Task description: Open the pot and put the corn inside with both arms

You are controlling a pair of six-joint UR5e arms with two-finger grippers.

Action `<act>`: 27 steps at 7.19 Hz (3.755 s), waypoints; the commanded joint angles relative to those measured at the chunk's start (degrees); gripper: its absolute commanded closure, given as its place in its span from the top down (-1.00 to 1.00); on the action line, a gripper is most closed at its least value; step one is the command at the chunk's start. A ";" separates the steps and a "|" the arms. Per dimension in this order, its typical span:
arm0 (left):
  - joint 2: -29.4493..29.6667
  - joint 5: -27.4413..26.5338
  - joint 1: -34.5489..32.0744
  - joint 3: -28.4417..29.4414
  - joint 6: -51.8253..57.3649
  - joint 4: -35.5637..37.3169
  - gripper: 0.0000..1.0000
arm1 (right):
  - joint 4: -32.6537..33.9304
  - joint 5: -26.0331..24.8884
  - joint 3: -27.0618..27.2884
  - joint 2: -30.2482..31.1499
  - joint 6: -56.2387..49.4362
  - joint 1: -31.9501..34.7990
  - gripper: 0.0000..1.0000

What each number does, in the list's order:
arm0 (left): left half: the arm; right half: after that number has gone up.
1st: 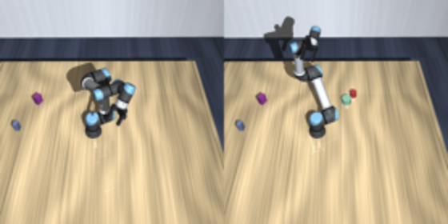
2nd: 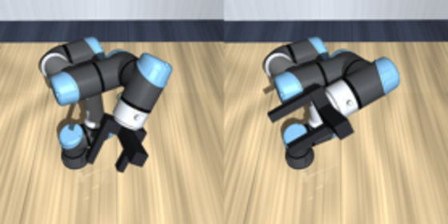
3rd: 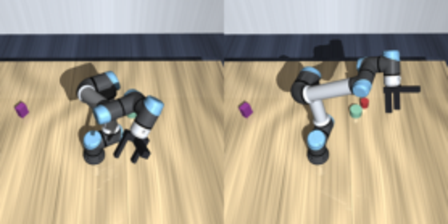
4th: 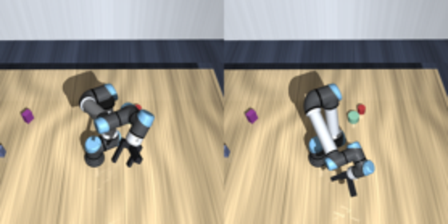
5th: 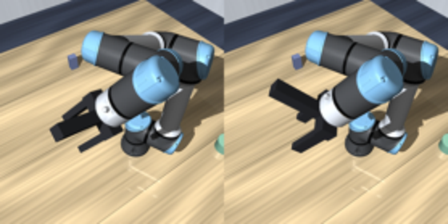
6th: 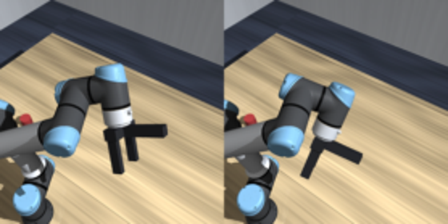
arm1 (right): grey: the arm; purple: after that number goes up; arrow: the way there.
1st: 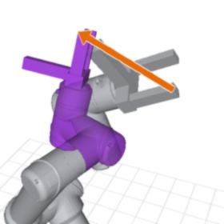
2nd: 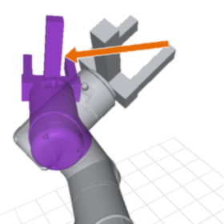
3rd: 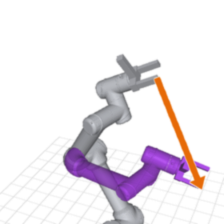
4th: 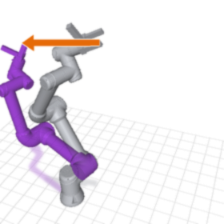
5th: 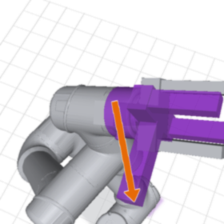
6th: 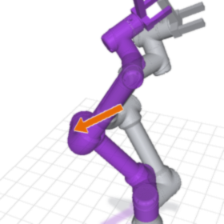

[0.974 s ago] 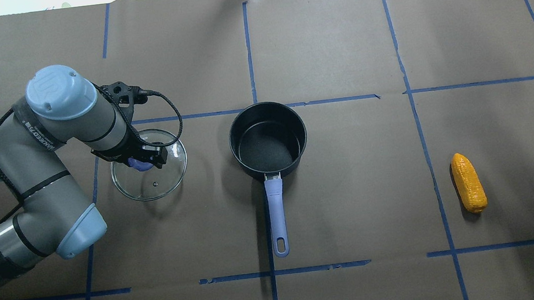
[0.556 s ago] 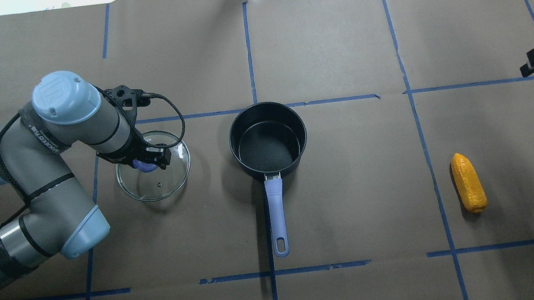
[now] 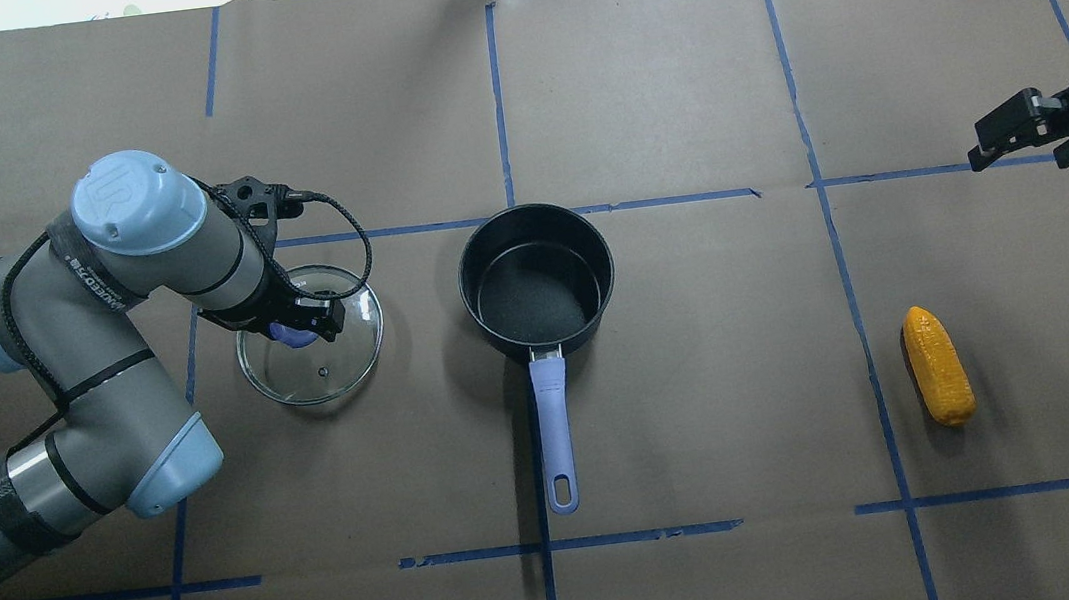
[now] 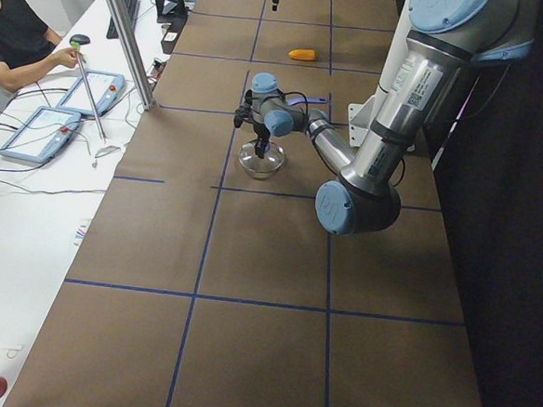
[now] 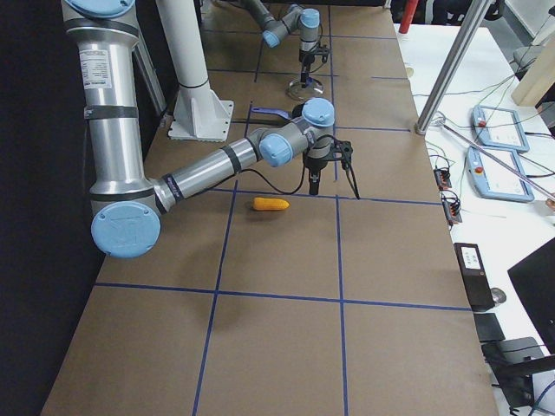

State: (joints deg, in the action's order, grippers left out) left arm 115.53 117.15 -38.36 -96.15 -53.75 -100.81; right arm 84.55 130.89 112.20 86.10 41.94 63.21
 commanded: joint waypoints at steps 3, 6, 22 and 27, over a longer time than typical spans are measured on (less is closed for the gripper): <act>0.04 0.09 0.04 0.87 0.14 0.00 -0.65 | 0.00 -0.20 0.03 -0.06 0.51 -1.86 0.99; -0.05 0.53 0.04 0.79 0.22 -0.09 0.48 | 0.00 -0.20 0.03 0.12 0.51 -2.82 0.99; -0.31 8.18 -5.49 -9.41 0.31 8.17 1.00 | -19.95 -17.60 -2.43 11.89 18.53 -27.62 -0.63; -0.66 12.48 -10.76 -10.73 1.44 10.27 0.99 | -19.69 -17.08 0.64 11.11 18.53 -26.48 -1.00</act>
State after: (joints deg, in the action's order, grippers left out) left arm 115.10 128.10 -47.26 -106.63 -53.14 -91.46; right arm 64.77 113.60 111.67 97.65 60.47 36.02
